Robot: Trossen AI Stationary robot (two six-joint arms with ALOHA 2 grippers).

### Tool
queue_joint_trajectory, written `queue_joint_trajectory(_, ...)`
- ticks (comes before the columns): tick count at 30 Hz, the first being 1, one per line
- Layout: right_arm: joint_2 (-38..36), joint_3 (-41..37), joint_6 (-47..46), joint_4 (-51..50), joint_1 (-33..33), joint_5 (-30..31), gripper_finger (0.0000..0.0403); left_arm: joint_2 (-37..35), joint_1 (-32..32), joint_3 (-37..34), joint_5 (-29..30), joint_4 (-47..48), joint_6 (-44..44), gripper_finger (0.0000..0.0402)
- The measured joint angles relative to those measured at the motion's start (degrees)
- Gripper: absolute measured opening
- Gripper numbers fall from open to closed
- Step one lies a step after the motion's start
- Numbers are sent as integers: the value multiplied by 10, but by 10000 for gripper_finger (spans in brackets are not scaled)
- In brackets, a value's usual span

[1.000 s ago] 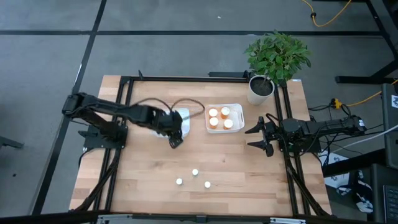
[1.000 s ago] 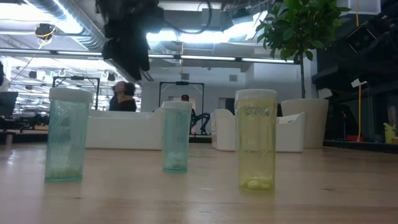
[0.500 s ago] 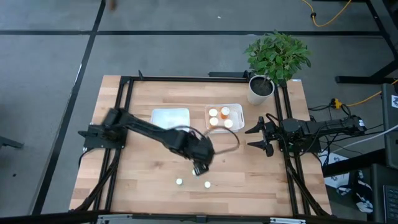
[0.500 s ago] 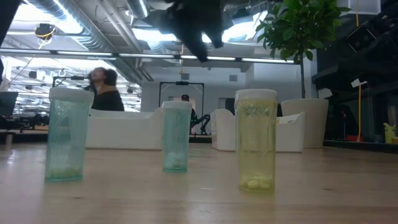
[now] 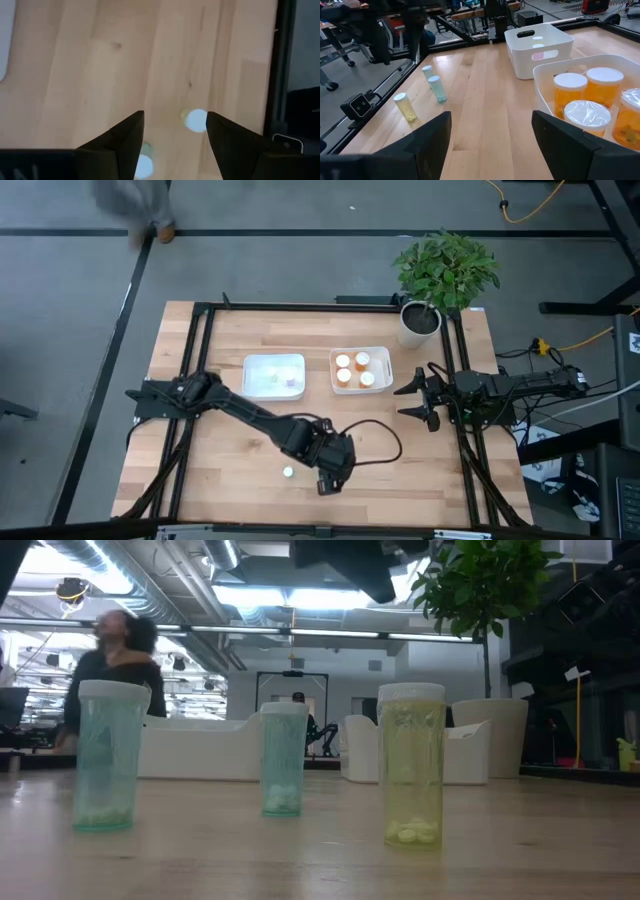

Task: Pick and place medicine bottles into bin by pill shape (circle, oval)
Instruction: Put the yellow pill bottle into the left white bin

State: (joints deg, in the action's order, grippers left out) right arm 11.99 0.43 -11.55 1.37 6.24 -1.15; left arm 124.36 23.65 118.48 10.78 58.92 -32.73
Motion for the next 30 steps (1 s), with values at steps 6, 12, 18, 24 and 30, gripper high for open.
queue_joint_trajectory(6, 0, 0, 0, 0, 0, 0, 279, 21, 13, 1, -11, -20, -19, 207)
queue_joint_trajectory(12, 0, 0, 0, 1, 0, 0, 279, 57, 13, 32, -23, -31, -7, 207)
queue_joint_trajectory(18, 0, 0, 0, 1, 0, 0, 279, 59, 13, 42, -17, -14, 18, 207)
queue_joint_trajectory(24, 0, 0, 0, 0, 0, 0, 279, 71, 20, 39, -18, -18, 18, 207)
queue_joint_trajectory(30, 0, 0, 0, 0, 0, 0, 279, 77, 24, 40, -14, -34, 18, 207)
